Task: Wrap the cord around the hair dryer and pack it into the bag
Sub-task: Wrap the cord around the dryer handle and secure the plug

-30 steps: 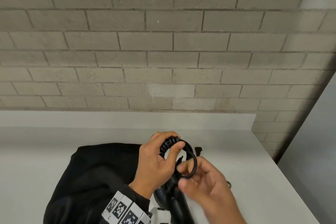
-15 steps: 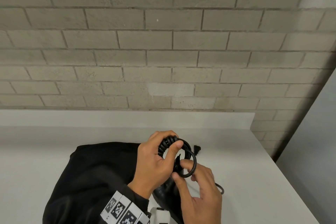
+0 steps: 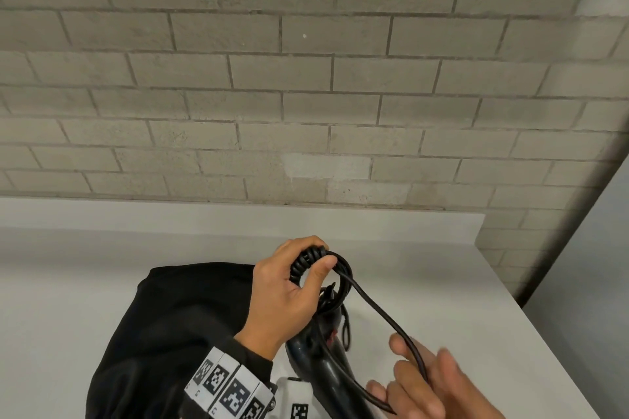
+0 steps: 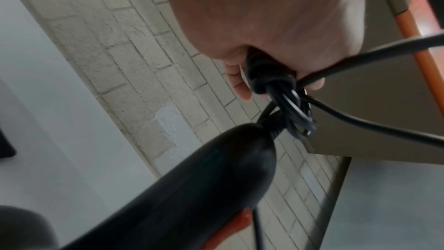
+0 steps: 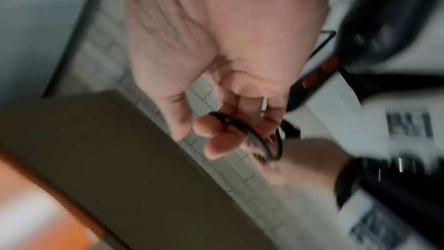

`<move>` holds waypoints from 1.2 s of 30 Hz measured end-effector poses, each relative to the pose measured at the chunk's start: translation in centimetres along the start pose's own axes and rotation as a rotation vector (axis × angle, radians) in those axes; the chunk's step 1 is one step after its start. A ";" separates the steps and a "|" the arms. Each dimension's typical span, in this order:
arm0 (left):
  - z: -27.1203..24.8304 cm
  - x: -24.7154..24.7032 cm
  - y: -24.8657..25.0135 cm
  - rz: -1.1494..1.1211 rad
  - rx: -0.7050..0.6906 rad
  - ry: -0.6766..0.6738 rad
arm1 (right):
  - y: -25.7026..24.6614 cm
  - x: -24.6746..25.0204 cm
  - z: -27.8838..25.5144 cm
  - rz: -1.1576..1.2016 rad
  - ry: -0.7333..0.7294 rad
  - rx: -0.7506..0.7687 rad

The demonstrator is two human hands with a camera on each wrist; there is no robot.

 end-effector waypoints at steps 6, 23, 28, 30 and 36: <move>-0.1 -0.2 0.0 -0.089 0.074 0.002 | 1.3 0.6 -0.3 -0.650 0.146 0.316; 0.2 -0.2 0.7 0.004 0.054 -0.019 | 4.3 -6.0 -0.6 -1.787 -0.393 -0.194; 0.3 -0.1 0.2 -0.041 0.086 -0.065 | 5.3 -2.4 -1.7 -1.757 -0.307 -0.337; 0.1 -0.4 0.7 -0.051 0.067 -0.074 | 5.0 -0.7 -1.6 -1.756 -0.216 -0.137; -0.4 -1.0 0.9 -0.164 0.164 -0.044 | 3.8 -3.3 -0.3 -1.440 -0.125 -0.279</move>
Point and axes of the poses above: each hand's wrist, its own z-axis towards the middle knuckle, its own x-axis out of the back of the hand, y = z × x, the point moved 2 cm from there along z, towards the middle knuckle, and after that the axes turned 13 degrees about z, right-handed, at the moved point
